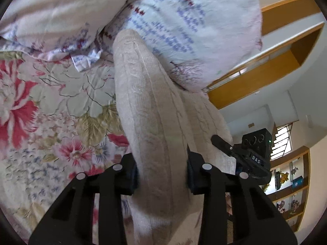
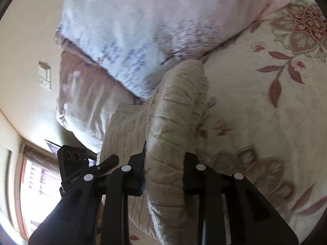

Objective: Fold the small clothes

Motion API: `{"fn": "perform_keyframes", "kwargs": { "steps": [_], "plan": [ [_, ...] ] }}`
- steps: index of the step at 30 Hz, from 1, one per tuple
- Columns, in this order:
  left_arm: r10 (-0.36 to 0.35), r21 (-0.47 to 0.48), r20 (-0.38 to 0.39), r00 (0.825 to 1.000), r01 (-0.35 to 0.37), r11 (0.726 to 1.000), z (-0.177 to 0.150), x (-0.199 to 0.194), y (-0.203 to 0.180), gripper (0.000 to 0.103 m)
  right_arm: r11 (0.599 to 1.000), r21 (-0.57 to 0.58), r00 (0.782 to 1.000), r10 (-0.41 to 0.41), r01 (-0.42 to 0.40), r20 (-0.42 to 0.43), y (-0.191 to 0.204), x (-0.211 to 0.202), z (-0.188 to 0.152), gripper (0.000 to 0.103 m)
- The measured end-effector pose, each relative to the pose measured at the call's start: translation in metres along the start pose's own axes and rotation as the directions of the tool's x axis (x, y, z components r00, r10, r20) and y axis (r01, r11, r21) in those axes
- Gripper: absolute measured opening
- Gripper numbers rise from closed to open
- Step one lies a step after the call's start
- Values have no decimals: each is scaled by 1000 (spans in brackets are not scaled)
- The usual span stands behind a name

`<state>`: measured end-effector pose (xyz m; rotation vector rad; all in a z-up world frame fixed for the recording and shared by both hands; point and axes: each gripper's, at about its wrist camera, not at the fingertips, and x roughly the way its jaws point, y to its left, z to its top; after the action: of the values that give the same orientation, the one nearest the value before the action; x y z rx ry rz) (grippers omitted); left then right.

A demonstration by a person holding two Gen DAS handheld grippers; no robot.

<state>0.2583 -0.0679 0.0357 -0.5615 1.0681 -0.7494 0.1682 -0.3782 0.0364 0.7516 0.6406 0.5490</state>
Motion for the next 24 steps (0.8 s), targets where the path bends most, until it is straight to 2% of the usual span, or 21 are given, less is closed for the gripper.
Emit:
{"fn": "perform_keyframes", "kwargs": {
  "steps": [5, 8, 11, 14, 15, 18, 22, 23, 24],
  "plan": [
    [-3, 10, 31, 1000, 2, 1000, -2, -52, 8, 36, 997, -10, 997, 81, -81, 0, 28, 6, -10, 26],
    [14, -14, 59, 998, -13, 1000, -5, -90, 27, 36, 994, -63, 996, 93, -94, -15, 51, 30, -22, 26],
    [77, -39, 90, 993, -73, 997, -9, -116, 52, 38, 993, -106, 997, 52, -57, -58, 61, 69, -38, 26],
    [178, -107, 76, 981, -170, 980, -9, -115, 91, 40, 987, -141, 988, -95, 78, -118, 59, 116, -50, 28],
    [194, -147, 55, 979, -184, 972, -11, -110, 108, 42, 984, -149, 987, -112, 94, -114, 57, 121, -51, 30],
    [133, -187, 75, 988, -117, 975, -16, -112, 126, 45, 994, -91, 987, -72, 59, -141, 51, 115, -44, 34],
    [182, -129, 107, 978, -167, 977, -24, -132, 115, 47, 998, -39, 994, -50, 47, -94, 43, 97, -32, 40],
    [206, -112, 127, 970, -193, 975, -25, -136, 110, 47, 999, -19, 996, -37, 35, -84, 41, 95, -28, 40],
    [245, -78, 167, 955, -235, 969, -29, -145, 100, 47, 1000, 9, 997, -17, 18, -75, 36, 94, -23, 40]
  ]
}}
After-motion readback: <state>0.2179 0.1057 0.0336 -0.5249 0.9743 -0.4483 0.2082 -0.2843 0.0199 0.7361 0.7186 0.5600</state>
